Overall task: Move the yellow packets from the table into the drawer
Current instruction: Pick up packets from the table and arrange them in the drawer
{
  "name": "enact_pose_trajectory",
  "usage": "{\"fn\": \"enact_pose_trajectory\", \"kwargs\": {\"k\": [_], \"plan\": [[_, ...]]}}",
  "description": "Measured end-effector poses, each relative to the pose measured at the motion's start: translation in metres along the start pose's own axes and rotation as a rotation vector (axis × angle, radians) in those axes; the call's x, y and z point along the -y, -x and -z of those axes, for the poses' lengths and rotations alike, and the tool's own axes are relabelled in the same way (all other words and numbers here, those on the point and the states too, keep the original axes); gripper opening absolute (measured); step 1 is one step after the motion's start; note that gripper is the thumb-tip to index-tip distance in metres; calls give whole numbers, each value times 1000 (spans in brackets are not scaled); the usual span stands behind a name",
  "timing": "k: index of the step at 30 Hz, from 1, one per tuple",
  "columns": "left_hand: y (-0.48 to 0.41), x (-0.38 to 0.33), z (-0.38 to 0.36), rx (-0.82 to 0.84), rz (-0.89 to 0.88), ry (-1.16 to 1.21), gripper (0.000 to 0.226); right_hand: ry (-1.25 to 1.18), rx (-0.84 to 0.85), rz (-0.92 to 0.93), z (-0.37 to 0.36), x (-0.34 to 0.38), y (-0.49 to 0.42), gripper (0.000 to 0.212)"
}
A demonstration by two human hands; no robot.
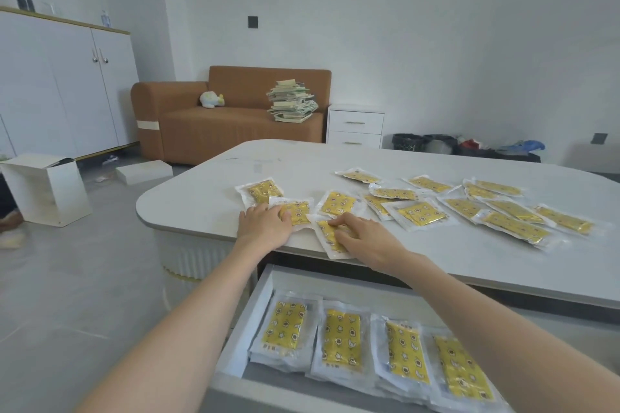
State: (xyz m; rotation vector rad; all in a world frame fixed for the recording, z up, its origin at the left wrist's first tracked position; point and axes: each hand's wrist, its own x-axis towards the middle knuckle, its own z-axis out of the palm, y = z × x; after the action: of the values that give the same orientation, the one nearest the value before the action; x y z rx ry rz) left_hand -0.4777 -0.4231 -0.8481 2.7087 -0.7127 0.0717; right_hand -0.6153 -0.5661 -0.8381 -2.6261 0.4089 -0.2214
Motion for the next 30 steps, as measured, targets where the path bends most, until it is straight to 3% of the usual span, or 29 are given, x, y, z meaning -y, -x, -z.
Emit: {"fn": "enact_pose_trajectory", "kwargs": {"k": [7, 11, 17, 23, 28, 30], "plan": [[35, -1, 11, 38, -23, -1, 49, -17, -24, -37, 14, -7, 35, 26], [51, -5, 16, 9, -20, 39, 48, 26, -147, -32, 17, -10, 41, 27], [42, -16, 20, 9, 176, 137, 80, 83, -156, -322, 10, -5, 39, 79], [31, -18, 11, -44, 249, 172, 82, -39, -98, -328, 21, -6, 34, 90], [24, -12, 16, 1, 222, 223, 65, -105, -75, -300, 21, -12, 27, 68], [20, -9, 19, 57, 238, 220, 77, -170, -7, -285, 24, -8, 25, 61]]}}
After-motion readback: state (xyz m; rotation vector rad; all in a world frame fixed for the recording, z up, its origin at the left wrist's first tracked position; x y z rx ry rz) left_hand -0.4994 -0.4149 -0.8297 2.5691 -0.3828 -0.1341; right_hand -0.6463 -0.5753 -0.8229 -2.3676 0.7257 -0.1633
